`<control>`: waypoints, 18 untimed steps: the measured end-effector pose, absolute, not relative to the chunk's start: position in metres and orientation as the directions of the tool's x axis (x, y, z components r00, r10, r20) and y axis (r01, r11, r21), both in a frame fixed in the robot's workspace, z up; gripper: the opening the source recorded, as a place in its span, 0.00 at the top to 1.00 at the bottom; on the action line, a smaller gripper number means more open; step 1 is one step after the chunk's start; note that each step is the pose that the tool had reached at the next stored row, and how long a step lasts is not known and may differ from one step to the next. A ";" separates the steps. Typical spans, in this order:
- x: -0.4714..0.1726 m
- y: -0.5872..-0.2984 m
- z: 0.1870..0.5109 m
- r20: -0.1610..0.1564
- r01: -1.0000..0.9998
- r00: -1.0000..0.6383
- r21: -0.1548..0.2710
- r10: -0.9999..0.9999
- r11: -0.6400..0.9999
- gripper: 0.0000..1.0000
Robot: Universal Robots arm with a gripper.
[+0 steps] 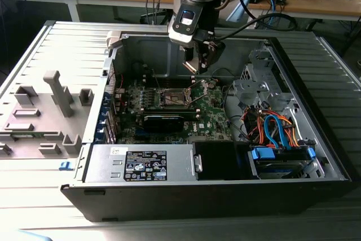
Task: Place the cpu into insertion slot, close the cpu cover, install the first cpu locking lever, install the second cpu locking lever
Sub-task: 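Place the cpu into insertion slot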
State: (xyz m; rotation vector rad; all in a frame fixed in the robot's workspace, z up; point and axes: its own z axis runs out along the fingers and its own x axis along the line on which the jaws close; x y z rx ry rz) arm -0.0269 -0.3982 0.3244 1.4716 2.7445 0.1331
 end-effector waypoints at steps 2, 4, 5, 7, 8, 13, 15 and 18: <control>-0.027 -0.398 0.324 0.019 0.833 -0.549 0.087 0.835 0.546 0.45; -0.027 -0.398 0.324 0.019 0.836 -0.545 0.087 0.838 0.541 0.45; -0.027 -0.398 0.324 0.019 0.838 -0.543 0.087 0.840 0.539 0.45; -0.027 -0.398 0.324 0.019 0.841 -0.537 0.087 0.844 0.533 0.45; -0.027 -0.398 0.324 0.019 0.844 -0.532 0.087 0.846 0.529 0.45; -0.027 -0.398 0.324 0.019 0.851 -0.521 0.087 0.854 0.517 0.45; -0.027 -0.398 0.324 0.019 0.855 -0.515 0.087 0.857 0.512 0.45; -0.027 -0.398 0.324 0.019 0.861 -0.504 0.087 0.864 0.500 0.45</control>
